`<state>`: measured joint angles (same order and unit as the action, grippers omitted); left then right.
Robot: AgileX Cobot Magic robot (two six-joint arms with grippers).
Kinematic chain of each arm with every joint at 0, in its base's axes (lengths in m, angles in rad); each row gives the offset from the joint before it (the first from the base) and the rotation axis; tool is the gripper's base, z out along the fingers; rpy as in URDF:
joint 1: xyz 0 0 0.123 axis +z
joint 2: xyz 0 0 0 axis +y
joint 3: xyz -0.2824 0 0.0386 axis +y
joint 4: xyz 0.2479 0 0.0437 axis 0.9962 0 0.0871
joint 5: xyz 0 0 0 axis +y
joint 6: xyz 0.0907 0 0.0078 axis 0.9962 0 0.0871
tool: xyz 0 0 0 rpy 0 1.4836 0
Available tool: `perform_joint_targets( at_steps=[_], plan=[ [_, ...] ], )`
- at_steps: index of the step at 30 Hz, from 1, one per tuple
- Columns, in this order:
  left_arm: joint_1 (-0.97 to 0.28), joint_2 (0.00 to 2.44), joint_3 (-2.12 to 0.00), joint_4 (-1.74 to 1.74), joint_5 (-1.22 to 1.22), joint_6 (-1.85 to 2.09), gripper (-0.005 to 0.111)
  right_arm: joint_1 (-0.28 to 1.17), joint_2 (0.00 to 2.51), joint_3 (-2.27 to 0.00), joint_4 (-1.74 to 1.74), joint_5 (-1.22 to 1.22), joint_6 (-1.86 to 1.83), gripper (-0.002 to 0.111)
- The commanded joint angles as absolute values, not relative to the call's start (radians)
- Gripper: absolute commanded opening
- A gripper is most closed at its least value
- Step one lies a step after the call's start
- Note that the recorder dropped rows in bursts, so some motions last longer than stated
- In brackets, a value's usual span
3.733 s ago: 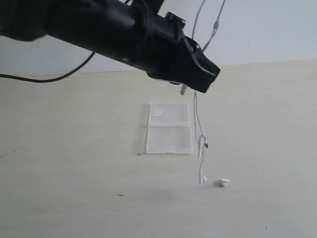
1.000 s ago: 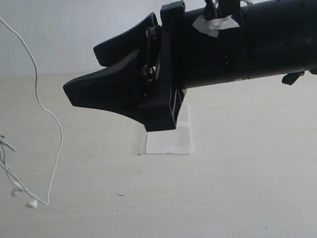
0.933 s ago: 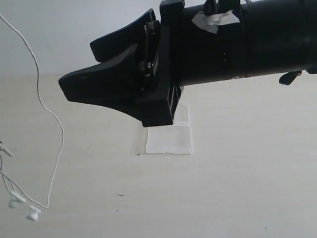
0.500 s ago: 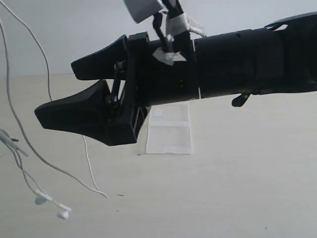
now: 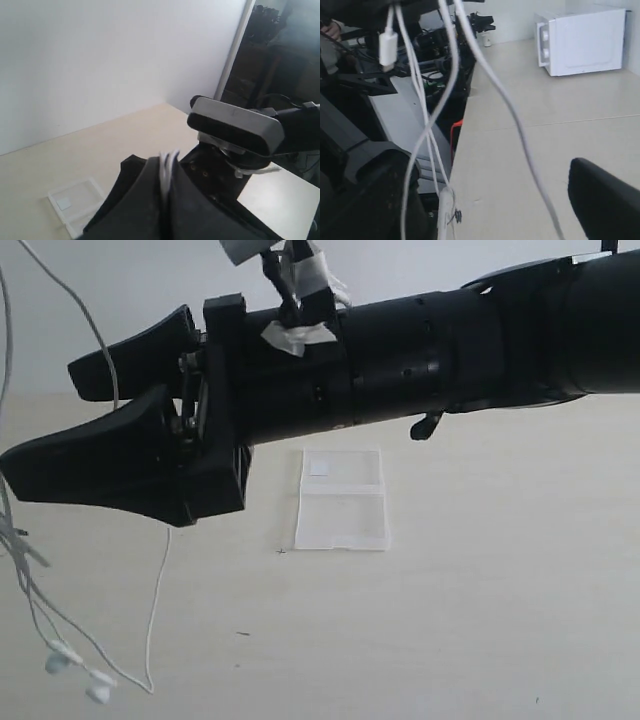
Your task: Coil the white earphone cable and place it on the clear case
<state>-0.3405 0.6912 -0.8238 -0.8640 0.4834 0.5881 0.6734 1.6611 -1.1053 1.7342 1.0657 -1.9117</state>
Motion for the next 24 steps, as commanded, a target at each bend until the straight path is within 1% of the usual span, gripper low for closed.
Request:
perform_joint_targets(
  at_steps=[1, 4, 8, 18, 21, 24],
  plan=[
    [-0.339, 0.723, -0.822, -0.877, 0.444, 0.596, 0.0, 0.675, 1.664, -1.116, 1.744, 1.16, -1.881, 0.087],
    [-0.339, 0.747, -0.822, -0.879, 0.434, 0.596, 0.0, 0.677, 1.664, -1.116, 1.744, 1.167, -1.875, 0.087],
    [-0.339, 0.78, -0.822, -0.918, 0.372, 0.611, 0.0, 0.721, 1.664, -1.116, 1.744, 1.115, -1.849, 0.087],
    [-0.339, 0.804, -0.822, -1.123, 0.263, 0.798, 0.0, 0.887, 1.665, -1.116, 1.744, 0.699, -1.858, 0.086],
    [-0.339, 0.804, -0.822, -1.165, 0.266, 0.835, 0.0, 0.912, 1.665, -1.128, 1.744, 0.626, -1.858, 0.086],
    [-0.339, 0.804, -0.822, -1.167, 0.278, 0.835, 0.0, 0.914, 1.665, -1.158, 1.744, 0.612, -1.858, 0.086]
  ],
)
